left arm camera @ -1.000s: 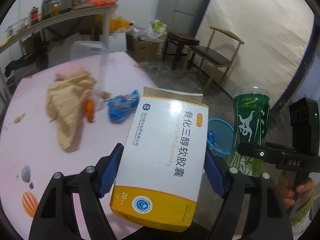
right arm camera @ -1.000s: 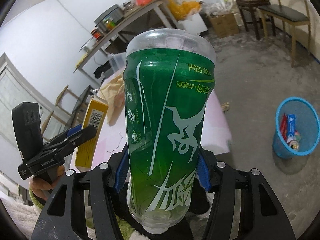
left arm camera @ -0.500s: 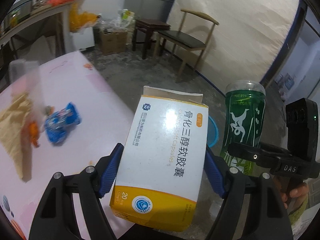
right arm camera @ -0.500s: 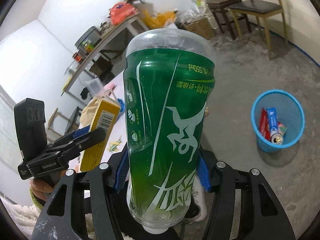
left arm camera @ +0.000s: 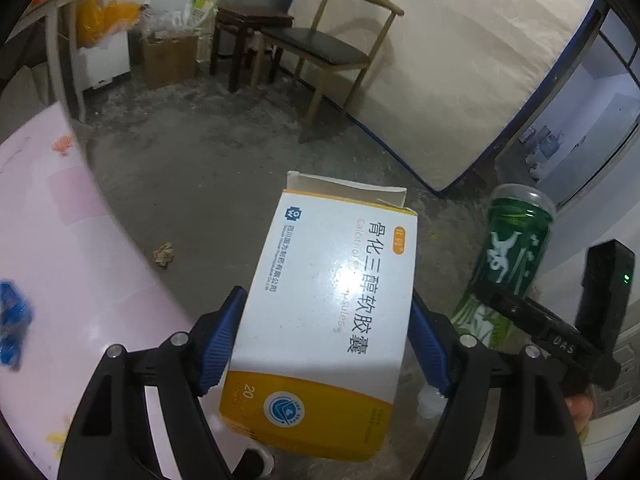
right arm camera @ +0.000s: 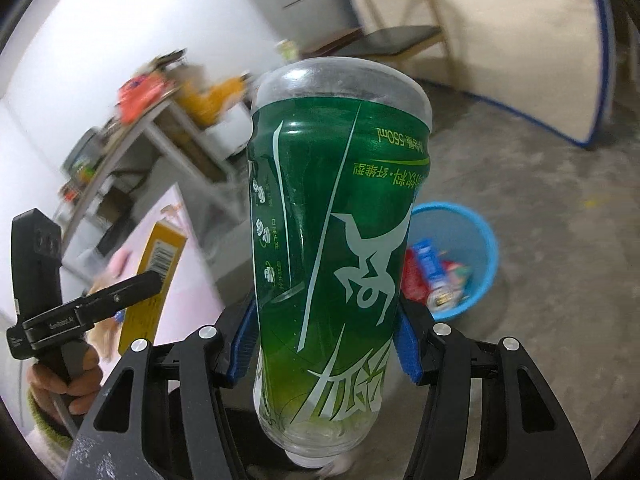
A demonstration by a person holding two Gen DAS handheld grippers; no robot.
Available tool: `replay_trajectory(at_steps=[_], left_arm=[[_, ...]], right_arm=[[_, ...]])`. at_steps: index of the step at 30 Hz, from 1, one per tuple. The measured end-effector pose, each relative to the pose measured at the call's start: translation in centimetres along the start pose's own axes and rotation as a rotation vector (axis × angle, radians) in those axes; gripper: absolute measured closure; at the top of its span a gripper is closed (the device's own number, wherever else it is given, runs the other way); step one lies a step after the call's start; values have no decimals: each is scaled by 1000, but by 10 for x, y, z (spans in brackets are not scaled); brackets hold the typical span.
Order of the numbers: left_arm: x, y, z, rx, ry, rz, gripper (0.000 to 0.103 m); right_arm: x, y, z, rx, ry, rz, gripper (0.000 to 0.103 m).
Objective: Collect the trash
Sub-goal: 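Carry the medicine box and green bottle with both grippers toward the blue wastebasket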
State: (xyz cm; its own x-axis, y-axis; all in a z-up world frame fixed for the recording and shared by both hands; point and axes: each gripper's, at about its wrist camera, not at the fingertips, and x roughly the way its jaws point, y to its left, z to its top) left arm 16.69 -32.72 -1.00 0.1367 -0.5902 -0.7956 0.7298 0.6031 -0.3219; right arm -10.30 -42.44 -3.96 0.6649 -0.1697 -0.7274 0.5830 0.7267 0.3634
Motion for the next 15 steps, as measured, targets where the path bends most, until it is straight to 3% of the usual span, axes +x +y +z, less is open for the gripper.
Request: replay_trajectory(at_steps=[8,15], left_arm=[[97,-39,37,-3,60,-33,27],[166,-65,66,14,45,-42,27]], right_arm=[[38,-42,12,78,-43,-71,48],[87,-50,30,11,-133,-153,48]])
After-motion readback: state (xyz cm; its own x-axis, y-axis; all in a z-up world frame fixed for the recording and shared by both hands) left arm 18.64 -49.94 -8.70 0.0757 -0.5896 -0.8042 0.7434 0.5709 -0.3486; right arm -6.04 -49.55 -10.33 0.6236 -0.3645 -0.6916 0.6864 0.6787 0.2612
